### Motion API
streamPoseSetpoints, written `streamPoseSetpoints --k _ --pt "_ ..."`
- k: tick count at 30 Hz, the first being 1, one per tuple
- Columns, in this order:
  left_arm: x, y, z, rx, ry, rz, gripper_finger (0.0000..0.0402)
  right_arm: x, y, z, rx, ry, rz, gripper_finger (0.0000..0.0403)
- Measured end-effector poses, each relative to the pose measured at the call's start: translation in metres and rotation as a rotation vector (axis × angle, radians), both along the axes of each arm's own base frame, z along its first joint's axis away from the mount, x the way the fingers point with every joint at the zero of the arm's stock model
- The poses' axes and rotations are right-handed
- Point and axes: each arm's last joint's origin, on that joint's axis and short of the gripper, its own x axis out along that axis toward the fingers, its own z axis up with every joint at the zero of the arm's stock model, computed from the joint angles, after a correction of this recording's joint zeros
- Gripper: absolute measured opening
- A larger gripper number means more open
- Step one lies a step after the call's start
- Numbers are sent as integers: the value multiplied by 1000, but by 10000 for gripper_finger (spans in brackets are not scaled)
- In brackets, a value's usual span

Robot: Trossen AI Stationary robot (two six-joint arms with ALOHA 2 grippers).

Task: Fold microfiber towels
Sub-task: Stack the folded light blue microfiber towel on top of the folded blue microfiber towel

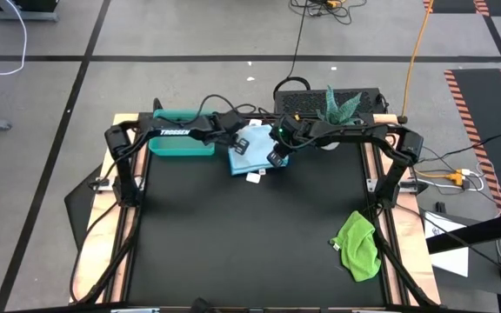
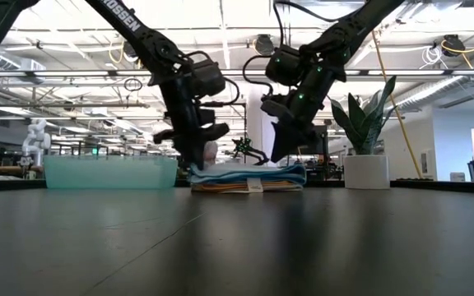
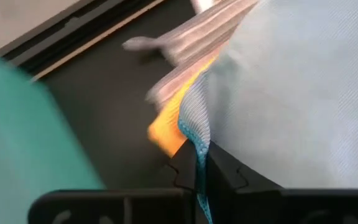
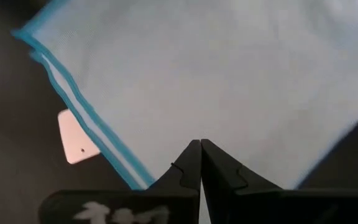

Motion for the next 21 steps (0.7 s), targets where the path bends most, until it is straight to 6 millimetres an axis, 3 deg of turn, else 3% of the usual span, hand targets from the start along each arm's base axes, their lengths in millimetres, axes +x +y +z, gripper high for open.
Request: streamPoseSetpoints --k 6,16,21 --pt "-10 -4 3 -2 95 30 9 -3 -3 -1 -2 19 5 0" --pt "0 -2 9 -49 -61 -28 78 -4 -7 0 -2 4 10 0" --pt "0 -2 20 -38 9 -83 85 -3 -6 0 6 -4 22 0"
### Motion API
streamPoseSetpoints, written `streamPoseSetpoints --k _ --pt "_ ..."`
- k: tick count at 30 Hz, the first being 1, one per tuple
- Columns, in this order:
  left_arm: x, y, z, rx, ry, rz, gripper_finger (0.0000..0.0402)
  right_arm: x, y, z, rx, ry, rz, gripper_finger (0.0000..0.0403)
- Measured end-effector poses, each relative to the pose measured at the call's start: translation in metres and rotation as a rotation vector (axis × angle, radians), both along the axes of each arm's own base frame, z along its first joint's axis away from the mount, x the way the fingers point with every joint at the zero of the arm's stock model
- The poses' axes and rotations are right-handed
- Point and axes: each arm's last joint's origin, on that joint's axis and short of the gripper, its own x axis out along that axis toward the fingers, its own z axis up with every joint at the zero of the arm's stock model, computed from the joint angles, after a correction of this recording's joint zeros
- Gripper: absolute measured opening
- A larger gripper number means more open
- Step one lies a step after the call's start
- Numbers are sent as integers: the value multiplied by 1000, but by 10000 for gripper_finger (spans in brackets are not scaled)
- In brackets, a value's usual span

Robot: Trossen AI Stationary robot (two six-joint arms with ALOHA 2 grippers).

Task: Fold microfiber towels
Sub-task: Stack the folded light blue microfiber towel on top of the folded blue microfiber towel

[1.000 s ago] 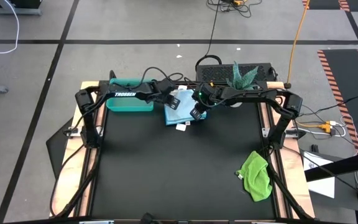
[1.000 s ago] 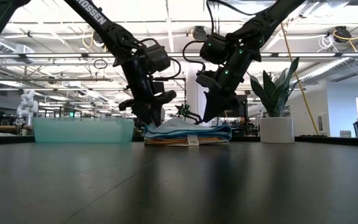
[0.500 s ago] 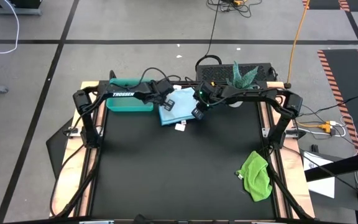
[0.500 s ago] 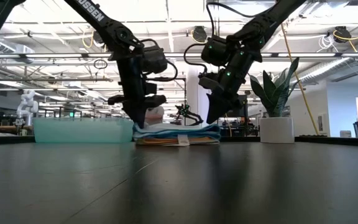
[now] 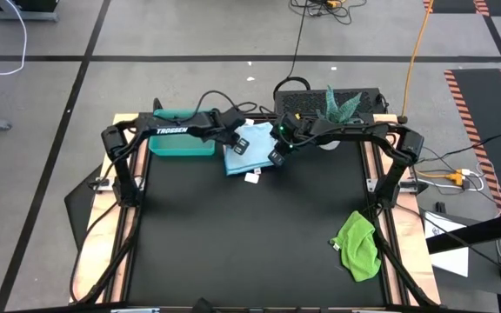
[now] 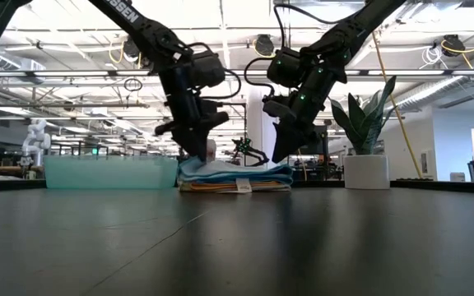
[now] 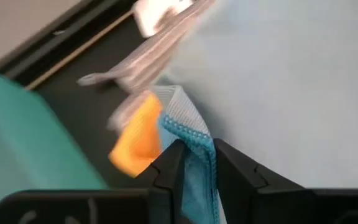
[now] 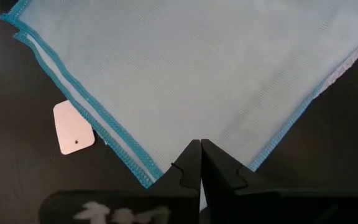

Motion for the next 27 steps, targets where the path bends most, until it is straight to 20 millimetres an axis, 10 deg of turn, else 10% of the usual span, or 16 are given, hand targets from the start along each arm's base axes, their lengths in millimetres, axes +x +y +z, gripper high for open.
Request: streamPoseSetpoints --k 19,27 --pt "-10 0 -1 6 140 4 86 1 2 -1 20 -6 18 0" --pt "-11 -1 -1 1 145 8 86 12 3 -34 51 56 32 0"
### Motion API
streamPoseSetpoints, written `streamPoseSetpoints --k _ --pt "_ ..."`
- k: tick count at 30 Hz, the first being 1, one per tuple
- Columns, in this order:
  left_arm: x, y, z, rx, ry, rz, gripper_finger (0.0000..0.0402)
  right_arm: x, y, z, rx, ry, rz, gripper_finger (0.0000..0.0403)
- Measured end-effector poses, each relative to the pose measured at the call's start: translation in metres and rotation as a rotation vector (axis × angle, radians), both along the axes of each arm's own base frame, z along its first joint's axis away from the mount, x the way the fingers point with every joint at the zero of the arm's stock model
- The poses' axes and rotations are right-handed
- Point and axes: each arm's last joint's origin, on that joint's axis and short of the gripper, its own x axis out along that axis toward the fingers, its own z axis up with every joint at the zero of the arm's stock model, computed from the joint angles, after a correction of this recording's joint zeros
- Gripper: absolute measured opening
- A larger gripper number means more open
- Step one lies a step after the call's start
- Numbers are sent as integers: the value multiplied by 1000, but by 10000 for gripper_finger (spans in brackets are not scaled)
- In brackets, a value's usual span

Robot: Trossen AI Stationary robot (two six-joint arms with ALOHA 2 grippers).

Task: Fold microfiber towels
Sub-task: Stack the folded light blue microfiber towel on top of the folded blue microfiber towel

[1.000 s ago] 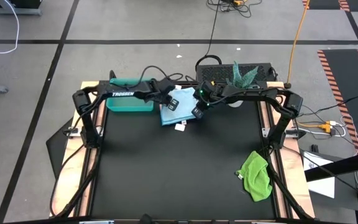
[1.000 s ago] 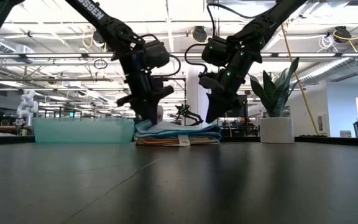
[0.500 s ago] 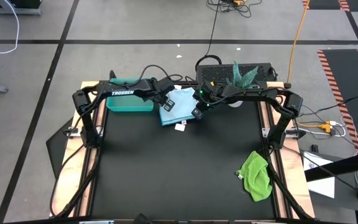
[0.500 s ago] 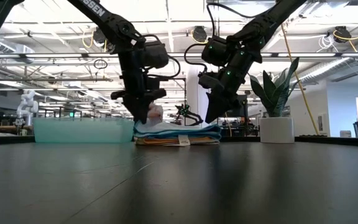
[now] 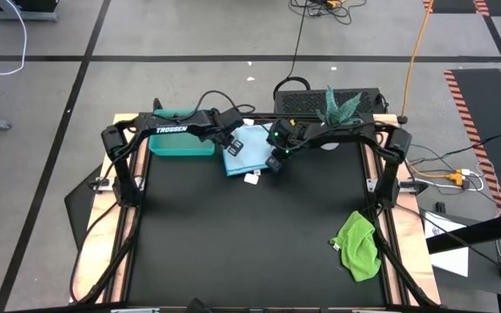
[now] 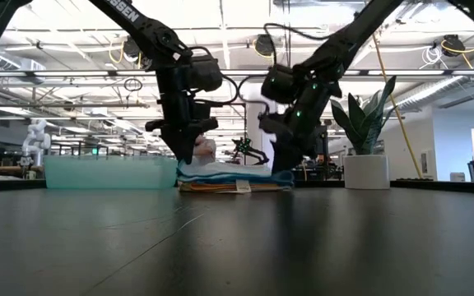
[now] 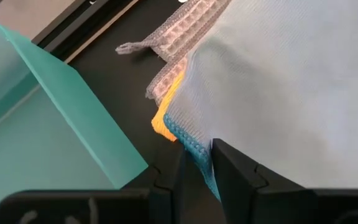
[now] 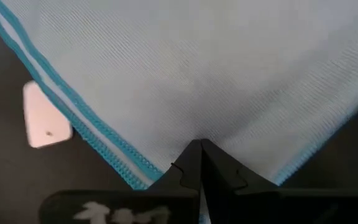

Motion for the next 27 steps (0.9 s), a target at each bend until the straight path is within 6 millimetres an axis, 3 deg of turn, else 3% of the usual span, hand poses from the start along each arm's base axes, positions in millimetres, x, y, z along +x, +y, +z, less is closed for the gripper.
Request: streamPoseSetpoints --k 7,18,22,27 --pt "-5 -1 8 -8 -1 -1 86 3 1 -10 -2 22 30 0" --pt "-38 -15 86 131 -174 56 86 -3 2 -8 3 62 49 0" --pt "-42 -30 107 158 -258 40 86 -19 14 21 21 105 57 0" --pt "-29 -53 118 185 -353 -44 86 -52 43 87 14 75 -25 0"
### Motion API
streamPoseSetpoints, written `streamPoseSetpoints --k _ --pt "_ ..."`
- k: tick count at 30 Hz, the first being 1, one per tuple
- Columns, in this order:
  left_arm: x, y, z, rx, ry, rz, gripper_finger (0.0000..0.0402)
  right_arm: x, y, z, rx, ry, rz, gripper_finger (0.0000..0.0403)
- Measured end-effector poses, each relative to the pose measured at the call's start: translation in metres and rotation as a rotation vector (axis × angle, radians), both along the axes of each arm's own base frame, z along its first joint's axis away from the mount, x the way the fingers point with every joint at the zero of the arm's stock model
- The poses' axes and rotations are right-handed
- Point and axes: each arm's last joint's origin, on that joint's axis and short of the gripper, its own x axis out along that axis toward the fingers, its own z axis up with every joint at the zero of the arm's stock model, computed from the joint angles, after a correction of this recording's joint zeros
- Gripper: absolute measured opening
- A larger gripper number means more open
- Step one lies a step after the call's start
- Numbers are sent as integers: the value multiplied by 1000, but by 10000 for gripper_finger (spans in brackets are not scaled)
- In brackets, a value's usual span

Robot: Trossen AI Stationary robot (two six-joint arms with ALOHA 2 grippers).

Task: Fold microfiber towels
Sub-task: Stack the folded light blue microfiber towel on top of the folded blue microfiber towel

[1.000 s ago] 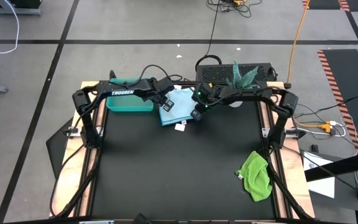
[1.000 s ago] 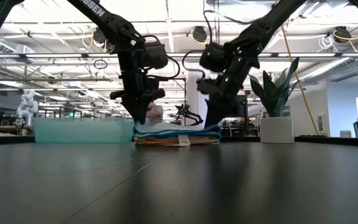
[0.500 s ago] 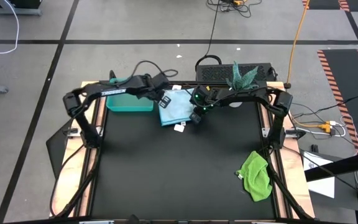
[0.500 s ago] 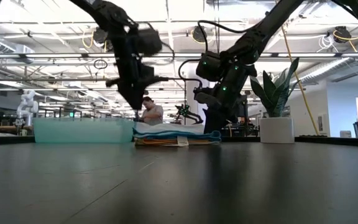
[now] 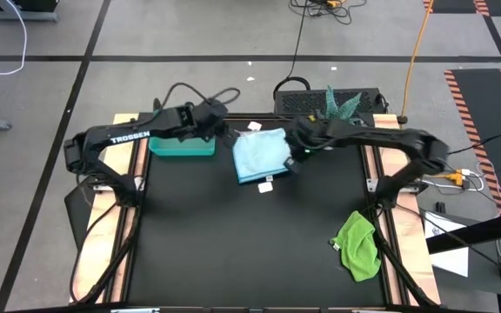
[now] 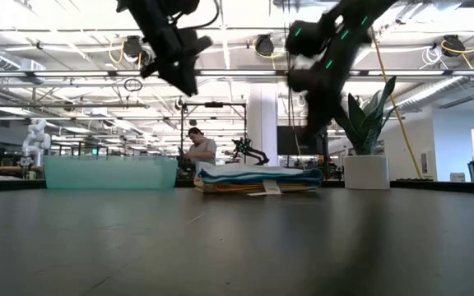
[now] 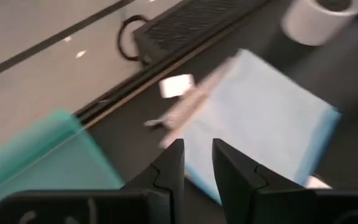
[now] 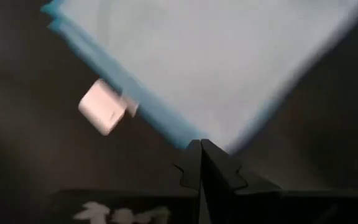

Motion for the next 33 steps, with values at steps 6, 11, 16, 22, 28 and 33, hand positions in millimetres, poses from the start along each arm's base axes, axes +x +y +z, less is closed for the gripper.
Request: streamPoseSetpoints --k 6,11,16,22,28,33 --pt "18 -28 5 61 -62 -140 86 -44 50 57 88 -94 -104 0" --pt "23 -38 6 100 -60 -181 86 -68 86 77 108 -117 -204 0" --pt "26 -39 3 96 -45 -200 86 -52 102 65 46 -221 -210 0" --pt "37 -49 -8 91 -12 -241 86 -42 110 33 67 -171 -210 0" --pt "65 -39 -51 144 104 -254 86 -45 113 25 92 -165 -246 0" --pt "87 -22 -99 153 200 -299 76 -46 114 30 91 -210 -239 0"
